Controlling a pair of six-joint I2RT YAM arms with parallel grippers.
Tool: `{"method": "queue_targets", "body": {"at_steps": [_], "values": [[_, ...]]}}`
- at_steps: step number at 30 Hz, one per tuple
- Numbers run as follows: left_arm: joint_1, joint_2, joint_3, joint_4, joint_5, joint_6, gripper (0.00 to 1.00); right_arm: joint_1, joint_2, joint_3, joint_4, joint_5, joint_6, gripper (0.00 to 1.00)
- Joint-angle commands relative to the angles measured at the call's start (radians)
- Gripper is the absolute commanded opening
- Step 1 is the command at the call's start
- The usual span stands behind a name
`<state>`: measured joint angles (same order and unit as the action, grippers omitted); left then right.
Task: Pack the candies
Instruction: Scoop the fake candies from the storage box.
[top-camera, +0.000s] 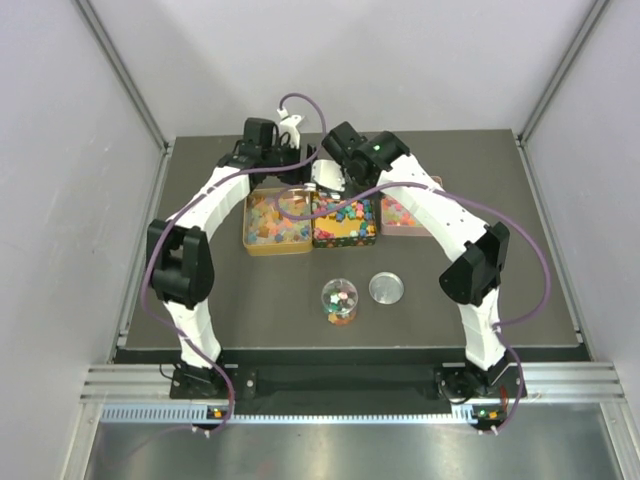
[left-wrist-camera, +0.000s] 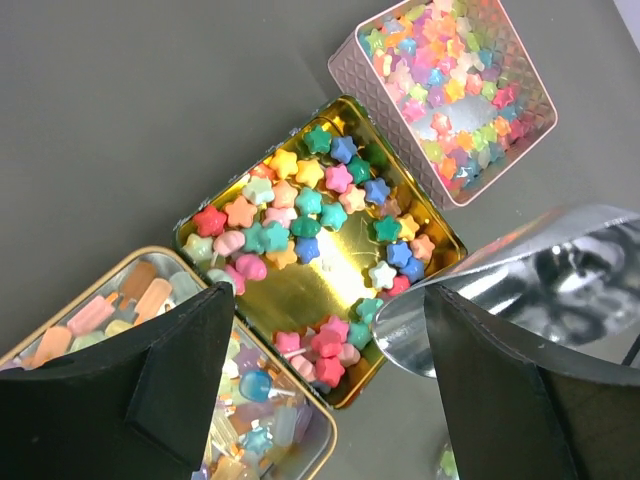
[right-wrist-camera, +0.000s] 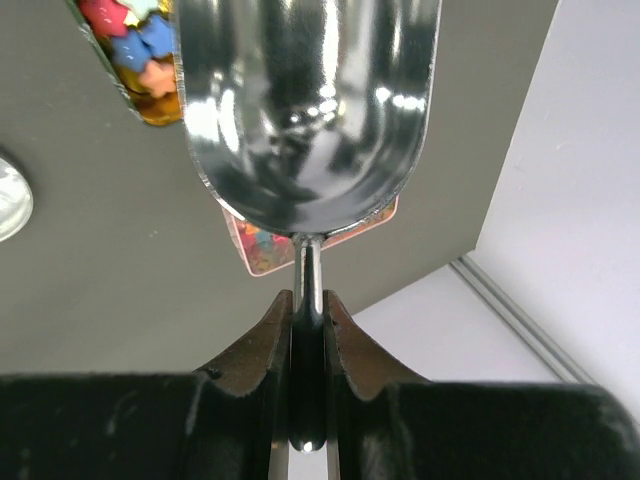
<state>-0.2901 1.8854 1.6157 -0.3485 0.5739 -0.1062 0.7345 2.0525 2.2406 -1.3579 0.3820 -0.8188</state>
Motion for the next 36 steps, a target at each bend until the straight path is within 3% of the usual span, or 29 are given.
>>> {"method": "queue_targets", "body": {"at_steps": [1,7,13,19,25,36], "values": [[-0.024,0.038,0.073,0.046,-0.022,0.003,0.81,0.029,-0.095,0.020,-0.029,-0.041,0.018,0.00],[-0.050,0.104,0.095,0.039,-0.043,0.019,0.82,0.031,-0.126,0.128,0.014,-0.100,0.052,0.00],[-0.050,0.144,0.147,0.040,-0.054,0.003,0.82,0.025,-0.147,0.087,0.039,-0.156,0.098,0.00],[-0.003,0.071,0.148,0.006,-0.196,0.004,0.82,-0.043,-0.080,0.097,0.045,-0.201,0.150,0.00],[0.146,-0.126,-0.072,0.106,-0.344,0.039,0.84,-0.115,0.043,0.077,-0.021,-0.195,0.185,0.00],[0.229,-0.253,-0.201,0.103,-0.312,0.068,0.85,-0.116,0.213,0.131,-0.101,-0.097,0.225,0.00]]}}
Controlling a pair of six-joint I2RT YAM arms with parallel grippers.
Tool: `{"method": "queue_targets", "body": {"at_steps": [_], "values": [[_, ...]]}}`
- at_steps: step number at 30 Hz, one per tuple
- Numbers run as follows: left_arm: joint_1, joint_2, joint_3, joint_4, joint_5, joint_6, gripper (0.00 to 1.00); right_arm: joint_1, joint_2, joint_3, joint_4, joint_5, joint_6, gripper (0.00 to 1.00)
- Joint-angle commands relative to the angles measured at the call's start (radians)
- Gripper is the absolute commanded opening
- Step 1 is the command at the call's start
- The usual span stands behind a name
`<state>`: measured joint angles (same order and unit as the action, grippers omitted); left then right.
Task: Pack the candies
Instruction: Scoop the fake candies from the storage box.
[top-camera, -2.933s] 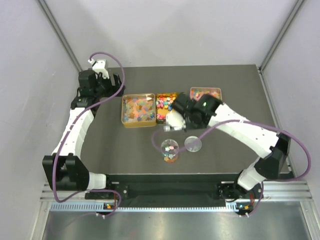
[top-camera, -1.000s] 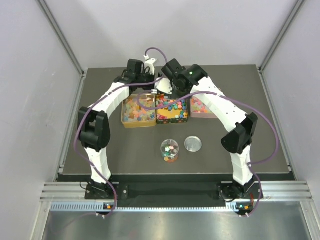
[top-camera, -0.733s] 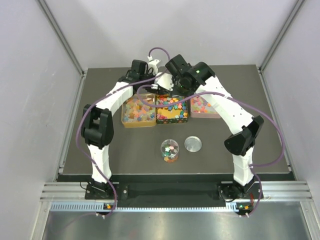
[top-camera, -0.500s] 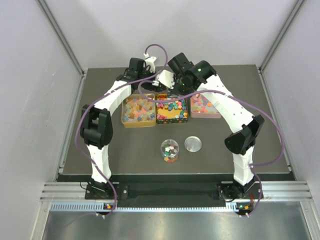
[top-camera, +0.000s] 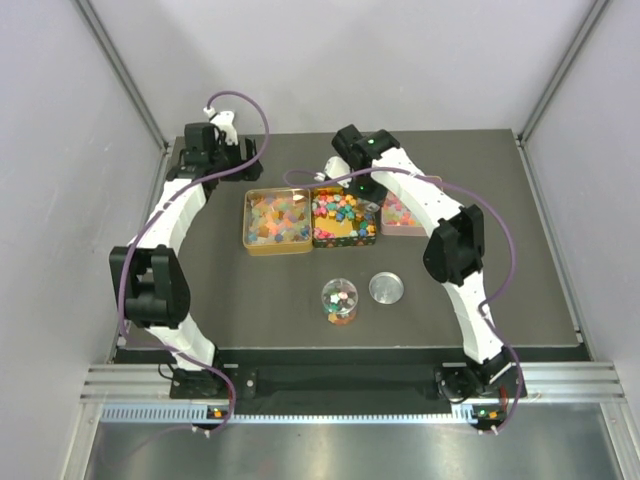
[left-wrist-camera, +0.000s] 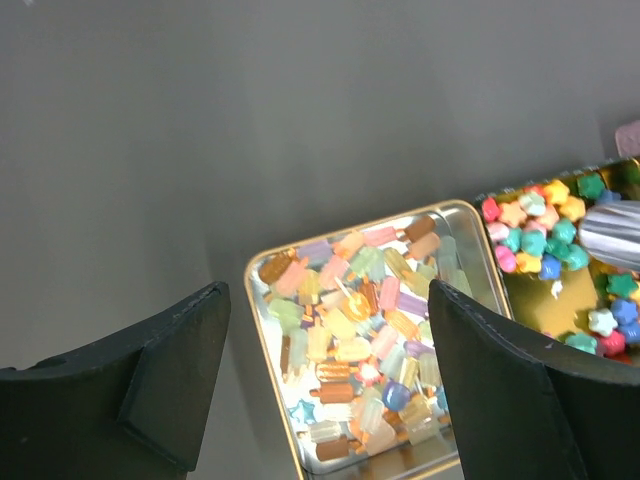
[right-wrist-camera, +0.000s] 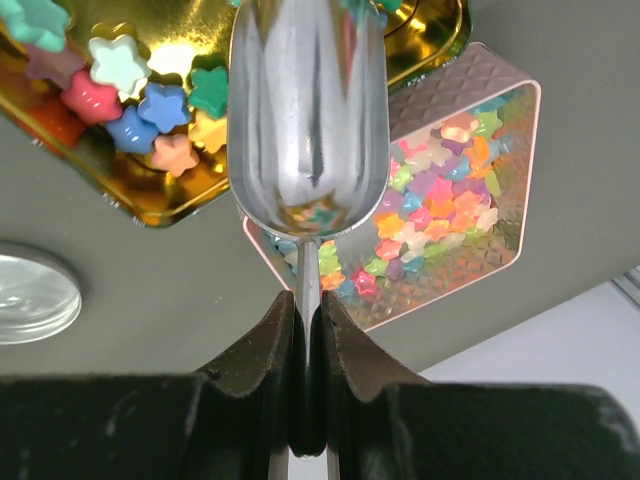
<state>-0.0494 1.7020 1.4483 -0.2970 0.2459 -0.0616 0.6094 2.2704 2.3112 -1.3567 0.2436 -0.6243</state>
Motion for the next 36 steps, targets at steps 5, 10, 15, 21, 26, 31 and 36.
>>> {"method": "queue_targets", "body": {"at_steps": [5,10,15,21,26,31,36], "values": [[-0.009,-0.087,-0.054,0.068,0.027,0.014,0.85,0.015,-0.017,0.018,-0.111,0.091,0.035,0.00],[-0.007,-0.085,-0.063,0.093,0.044,-0.017,0.85,0.026,-0.034,-0.012,-0.113,0.111,0.026,0.00],[-0.006,-0.103,-0.084,0.096,0.038,-0.021,0.85,0.039,0.018,0.005,-0.113,0.114,0.017,0.00],[0.003,-0.137,-0.121,0.091,0.004,-0.014,0.85,0.059,0.077,0.048,-0.114,0.120,-0.003,0.00],[0.011,-0.140,-0.143,0.093,-0.016,-0.014,0.85,0.073,0.121,0.099,-0.111,0.120,-0.032,0.00],[0.017,-0.142,-0.137,0.088,-0.022,-0.014,0.86,0.079,0.144,0.125,-0.101,0.102,-0.064,0.00],[0.019,-0.136,-0.134,0.082,-0.030,-0.014,0.86,0.081,0.132,0.088,-0.107,0.024,-0.092,0.00]]}}
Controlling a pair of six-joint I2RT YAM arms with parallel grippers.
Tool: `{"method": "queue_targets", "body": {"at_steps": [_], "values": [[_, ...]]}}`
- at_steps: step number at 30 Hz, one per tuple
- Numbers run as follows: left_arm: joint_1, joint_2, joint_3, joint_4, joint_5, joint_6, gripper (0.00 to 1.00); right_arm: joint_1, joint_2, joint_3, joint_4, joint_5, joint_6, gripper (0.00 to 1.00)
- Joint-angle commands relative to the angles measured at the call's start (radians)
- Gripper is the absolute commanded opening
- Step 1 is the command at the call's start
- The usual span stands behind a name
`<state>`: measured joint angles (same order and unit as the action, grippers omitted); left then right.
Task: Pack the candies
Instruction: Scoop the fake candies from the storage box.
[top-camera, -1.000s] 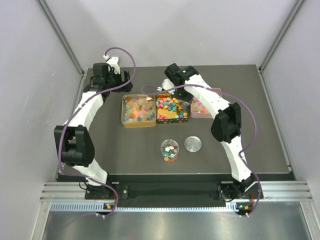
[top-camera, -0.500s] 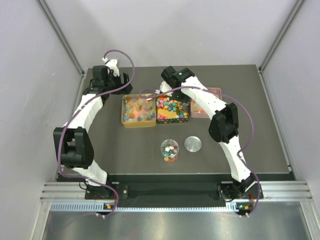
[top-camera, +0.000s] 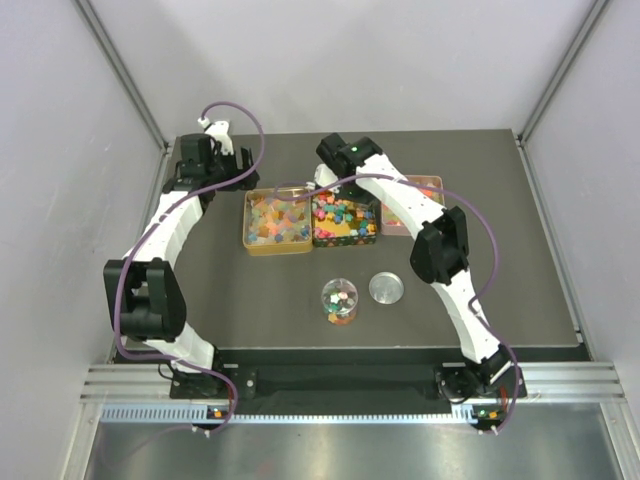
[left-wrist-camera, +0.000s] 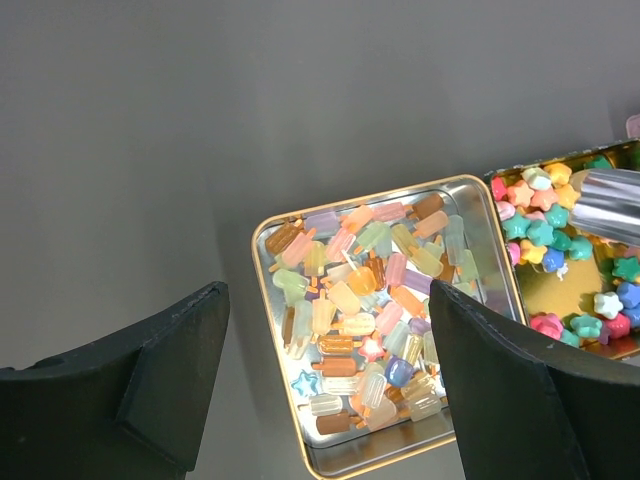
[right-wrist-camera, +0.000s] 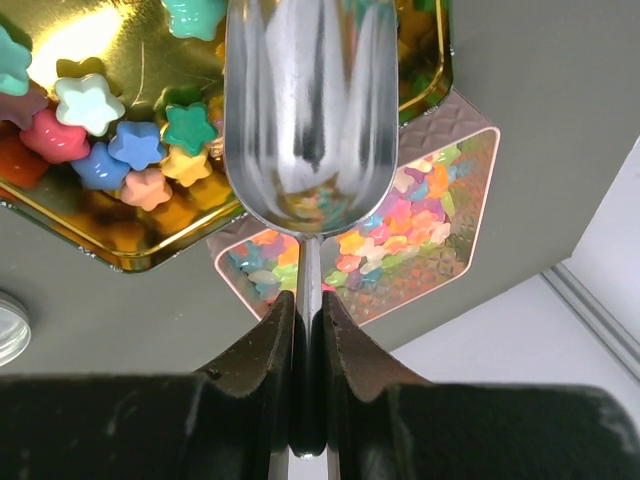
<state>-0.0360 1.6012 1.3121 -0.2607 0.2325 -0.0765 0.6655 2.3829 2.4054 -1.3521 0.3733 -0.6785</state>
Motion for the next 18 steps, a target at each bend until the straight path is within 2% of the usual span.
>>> {"method": "queue_targets", "body": {"at_steps": [1,7,18], "values": [[0.007,-0.034,0.004,0.044,-0.019,0.001,0.85,0.025,0.007,-0.031,-0.114,-0.119,-0.056,0.00],[0.015,-0.018,0.026,0.029,-0.035,0.014,0.86,0.043,-0.039,-0.098,-0.114,-0.154,-0.090,0.00],[0.019,-0.001,0.065,-0.009,-0.045,0.027,0.86,0.040,0.032,-0.081,-0.116,-0.190,-0.076,0.00]]}}
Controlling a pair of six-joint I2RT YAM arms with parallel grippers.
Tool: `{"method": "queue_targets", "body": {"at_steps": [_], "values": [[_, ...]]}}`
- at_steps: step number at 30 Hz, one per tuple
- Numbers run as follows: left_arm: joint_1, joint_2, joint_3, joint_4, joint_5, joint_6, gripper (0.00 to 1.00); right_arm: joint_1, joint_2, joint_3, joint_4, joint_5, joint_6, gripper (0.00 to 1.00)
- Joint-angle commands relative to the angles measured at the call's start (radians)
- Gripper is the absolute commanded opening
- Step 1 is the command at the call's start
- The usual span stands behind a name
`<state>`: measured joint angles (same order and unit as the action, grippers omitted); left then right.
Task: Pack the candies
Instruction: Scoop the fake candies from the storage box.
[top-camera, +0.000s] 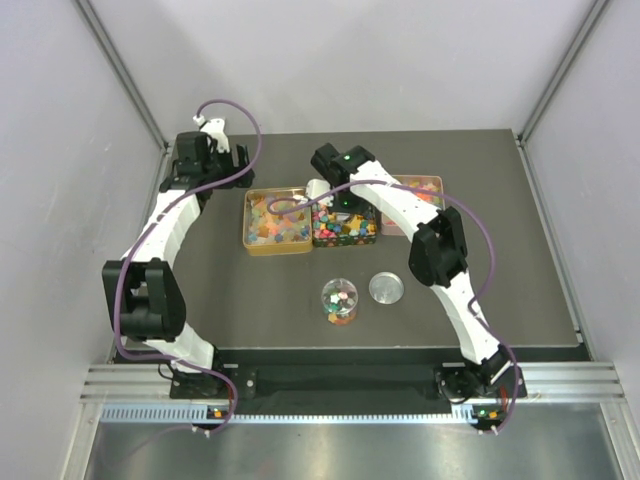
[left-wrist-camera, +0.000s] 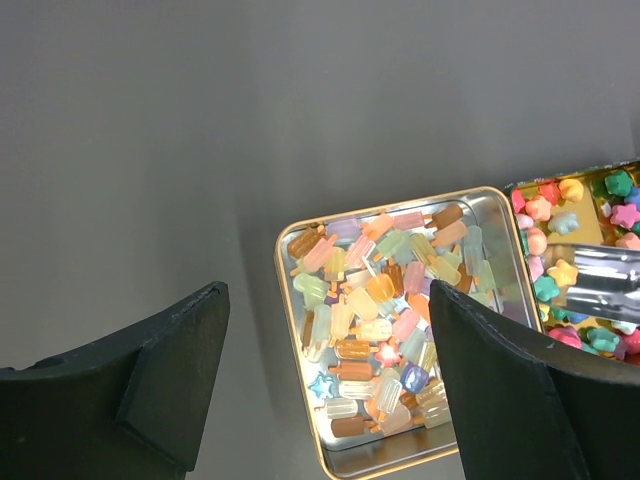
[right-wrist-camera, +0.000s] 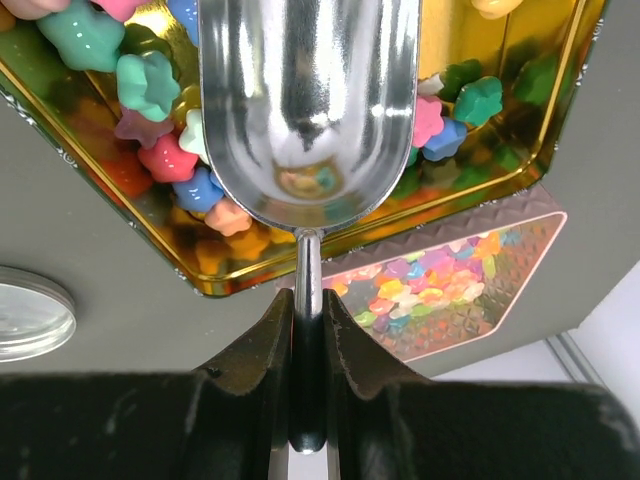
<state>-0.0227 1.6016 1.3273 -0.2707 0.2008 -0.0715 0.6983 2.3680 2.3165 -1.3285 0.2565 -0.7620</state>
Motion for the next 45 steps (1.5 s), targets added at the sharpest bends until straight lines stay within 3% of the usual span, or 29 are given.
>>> {"method": "queue_targets", "body": {"at_steps": [1,10,14,34,36,40,45], "values": [[0.006,0.004,0.058,-0.010,-0.011,0.024,0.86,0.000,0.051,0.009,-0.140,-0.085,0.012,0.00],[0.006,0.089,0.138,-0.096,-0.023,0.065,0.86,-0.079,0.105,0.007,-0.140,-0.298,0.085,0.00],[0.006,0.089,0.156,-0.145,-0.024,0.110,0.85,-0.112,0.126,0.030,-0.129,-0.420,0.193,0.00],[0.003,0.064,0.162,-0.125,-0.001,0.111,0.85,-0.137,0.079,0.130,-0.015,-0.471,0.179,0.00],[0.003,0.063,0.167,-0.116,-0.014,0.111,0.85,-0.144,0.048,0.081,0.030,-0.477,0.176,0.00],[0.003,0.070,0.205,-0.134,-0.031,0.142,0.85,-0.146,-0.151,-0.315,0.334,-0.476,0.142,0.00],[0.003,0.084,0.266,-0.171,-0.050,0.173,0.86,-0.158,-0.184,-0.425,0.410,-0.494,0.170,0.00]]}}
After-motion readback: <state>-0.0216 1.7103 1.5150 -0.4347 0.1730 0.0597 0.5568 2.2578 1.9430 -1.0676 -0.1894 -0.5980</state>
